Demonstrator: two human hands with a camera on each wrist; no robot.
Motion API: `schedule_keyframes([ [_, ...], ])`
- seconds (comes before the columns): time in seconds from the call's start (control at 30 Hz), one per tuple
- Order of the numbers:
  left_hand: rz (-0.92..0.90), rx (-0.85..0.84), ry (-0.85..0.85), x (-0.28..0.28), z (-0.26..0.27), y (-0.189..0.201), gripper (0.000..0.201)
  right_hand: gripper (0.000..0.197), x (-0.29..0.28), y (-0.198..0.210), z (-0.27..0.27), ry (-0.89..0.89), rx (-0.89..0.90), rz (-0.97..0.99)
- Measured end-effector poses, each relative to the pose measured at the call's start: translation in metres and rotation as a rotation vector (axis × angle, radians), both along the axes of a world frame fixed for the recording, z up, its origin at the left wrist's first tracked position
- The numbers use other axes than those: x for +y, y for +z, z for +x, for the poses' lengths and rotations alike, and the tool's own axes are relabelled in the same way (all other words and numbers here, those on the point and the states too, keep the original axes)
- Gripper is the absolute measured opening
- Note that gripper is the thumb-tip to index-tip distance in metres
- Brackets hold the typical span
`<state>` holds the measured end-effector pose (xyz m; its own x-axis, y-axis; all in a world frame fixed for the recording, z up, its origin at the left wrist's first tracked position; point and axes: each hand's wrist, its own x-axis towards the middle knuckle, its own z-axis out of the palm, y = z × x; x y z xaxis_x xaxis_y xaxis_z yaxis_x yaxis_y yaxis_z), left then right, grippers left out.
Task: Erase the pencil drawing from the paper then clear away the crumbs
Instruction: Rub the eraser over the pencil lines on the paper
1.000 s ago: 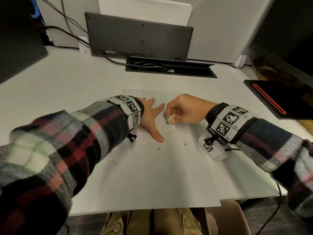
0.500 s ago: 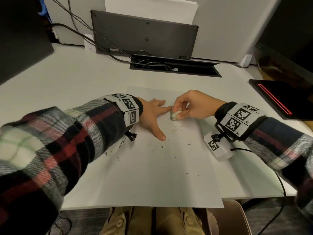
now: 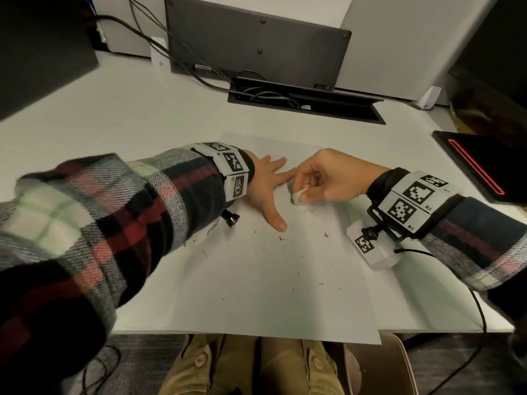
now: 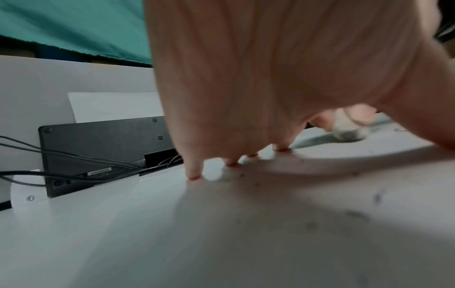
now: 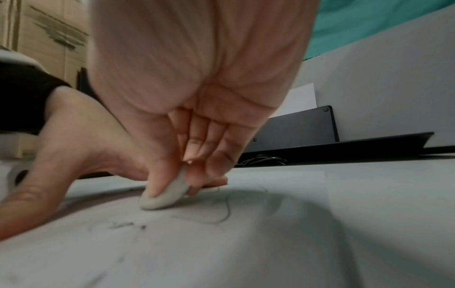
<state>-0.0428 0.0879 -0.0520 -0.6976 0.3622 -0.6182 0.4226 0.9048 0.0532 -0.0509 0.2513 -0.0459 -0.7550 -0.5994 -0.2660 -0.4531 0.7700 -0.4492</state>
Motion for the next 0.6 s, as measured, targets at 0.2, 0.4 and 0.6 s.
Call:
schedule_keyframes([
  [0.2, 0.013, -0.004, 0.014, 0.000, 0.000, 0.000, 0.119, 0.010, -0.002, 0.001, 0.011, 0.040, -0.096, -0.019],
  [0.4, -0.001, 0.004, 0.011, 0.002, 0.000, 0.001, 0.119, 0.010, -0.002, 0.001, 0.006, 0.008, -0.020, 0.003],
  [0.6, -0.010, 0.004, 0.009, 0.002, 0.001, 0.002, 0.118, 0.010, -0.004, 0.000, 0.004, 0.011, 0.056, 0.012],
])
